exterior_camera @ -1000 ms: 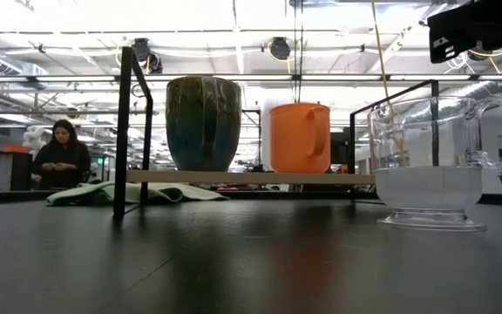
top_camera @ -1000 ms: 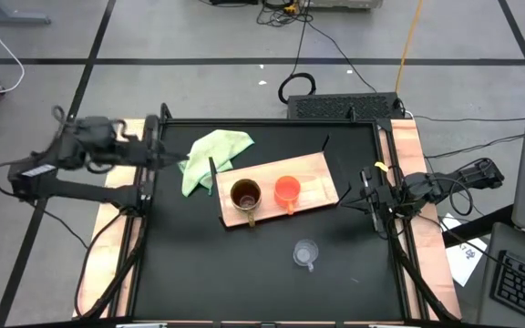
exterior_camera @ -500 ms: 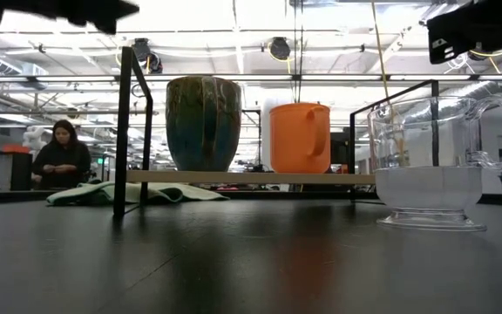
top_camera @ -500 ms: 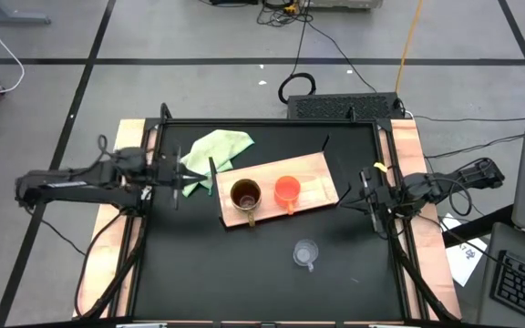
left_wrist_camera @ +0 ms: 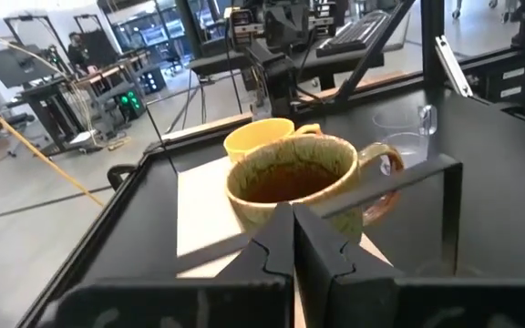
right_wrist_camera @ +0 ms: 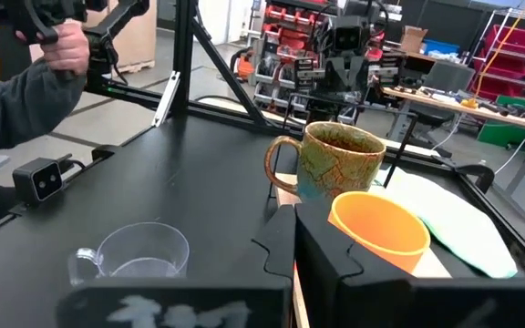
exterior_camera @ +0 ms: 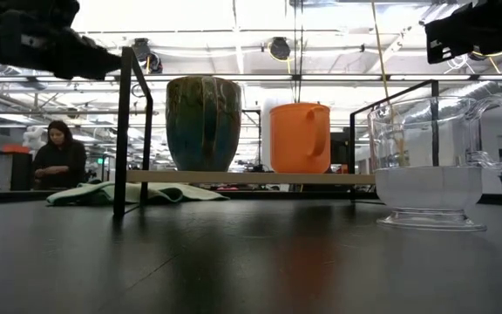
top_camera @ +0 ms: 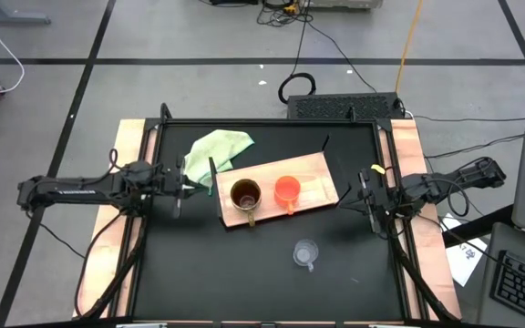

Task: Stack small to large cups/mugs on shelf
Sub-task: Put the transparent mug on the shelf

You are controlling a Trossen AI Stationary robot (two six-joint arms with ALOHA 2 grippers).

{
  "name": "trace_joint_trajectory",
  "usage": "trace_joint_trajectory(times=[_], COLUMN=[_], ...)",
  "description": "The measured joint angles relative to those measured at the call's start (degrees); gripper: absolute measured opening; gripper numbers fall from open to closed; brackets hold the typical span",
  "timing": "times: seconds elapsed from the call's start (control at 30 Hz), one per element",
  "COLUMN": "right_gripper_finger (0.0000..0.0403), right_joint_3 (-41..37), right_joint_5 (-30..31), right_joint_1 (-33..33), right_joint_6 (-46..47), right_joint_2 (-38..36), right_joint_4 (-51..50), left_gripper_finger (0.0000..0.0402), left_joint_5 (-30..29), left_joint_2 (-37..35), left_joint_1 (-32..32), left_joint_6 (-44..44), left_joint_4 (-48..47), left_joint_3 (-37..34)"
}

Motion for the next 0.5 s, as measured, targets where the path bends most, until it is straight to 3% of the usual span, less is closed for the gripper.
trace_joint_trajectory(times=[0.3,0.5], right_gripper_finger=[0.0,0.0], right_joint_3=[0.0,0.0], right_joint_5=[0.0,0.0], right_joint_1=[0.0,0.0], right_joint_6=[-2.5,-4.4], right_joint_2=[0.2,0.4], right_joint_4=[0.0,0.0], left_gripper_finger=[0.0,0.0], left_joint_5=[4.0,4.5], left_joint_2=[-8.4,-10.2], left_joint_1=[-0.5,-1.7], left_joint_6=[-4.4,-4.6], left_joint_4=[-3.9,-4.6], left_joint_3=[-4.5,-5.8])
